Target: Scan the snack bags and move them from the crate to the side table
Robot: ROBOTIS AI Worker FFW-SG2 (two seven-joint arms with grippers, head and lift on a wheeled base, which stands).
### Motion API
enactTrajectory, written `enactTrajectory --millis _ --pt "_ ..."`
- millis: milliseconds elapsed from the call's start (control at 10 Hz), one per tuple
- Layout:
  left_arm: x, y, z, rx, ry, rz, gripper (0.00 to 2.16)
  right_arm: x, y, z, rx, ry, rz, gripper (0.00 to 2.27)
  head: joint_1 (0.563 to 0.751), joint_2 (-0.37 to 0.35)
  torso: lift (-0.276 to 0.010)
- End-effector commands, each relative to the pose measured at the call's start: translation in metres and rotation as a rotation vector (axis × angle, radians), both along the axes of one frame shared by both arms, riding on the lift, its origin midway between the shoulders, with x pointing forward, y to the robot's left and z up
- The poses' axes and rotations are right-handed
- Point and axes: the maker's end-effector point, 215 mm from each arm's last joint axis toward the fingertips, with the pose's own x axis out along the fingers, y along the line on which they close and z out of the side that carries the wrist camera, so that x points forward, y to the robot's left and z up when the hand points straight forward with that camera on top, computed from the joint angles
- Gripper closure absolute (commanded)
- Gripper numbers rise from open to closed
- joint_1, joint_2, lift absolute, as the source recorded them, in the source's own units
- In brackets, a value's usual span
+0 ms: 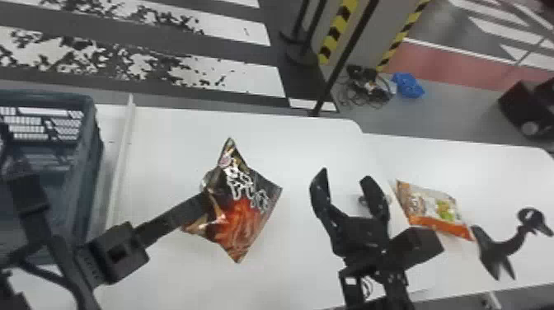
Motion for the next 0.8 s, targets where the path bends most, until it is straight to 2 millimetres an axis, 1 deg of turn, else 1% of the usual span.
enactTrajectory --millis 0,200,300,500,600,700 --pt "-0.006 -0.008 -0.035 -0.002 0.098 -0.033 2.1 0.001 0.001 0.002 -0.001 -0.006 0.005 0.11 0.695 -0.35 -0.087" --pt "-0.011 -0.003 -0.077 0.06 0.164 -0.028 2.1 0.007 0.013 -0.001 0.0 -0.004 0.035 0.11 0.695 -0.35 -0.087" --pt "-0.012 -0.006 -0.096 0.123 0.177 -0.041 2.1 0.005 0.014 0.004 0.0 -0.022 0.041 0.11 0.695 -0.35 -0.087" --pt "-0.011 -0.013 -0.112 0.187 0.175 -0.058 2.08 0.0 0.006 0.011 -0.003 -0.038 0.035 0.11 0.695 -0.35 -0.087" --pt "-0.005 -0.012 -0.116 0.226 0.151 -0.047 1.77 -0.002 0.005 0.015 -0.004 -0.047 0.037 0.11 0.695 -0.35 -0.087" --pt "0.0 -0.01 -0.119 0.282 0.123 -0.039 0.41 -0.002 0.004 0.016 -0.004 -0.047 0.037 0.11 0.695 -0.35 -0.087"
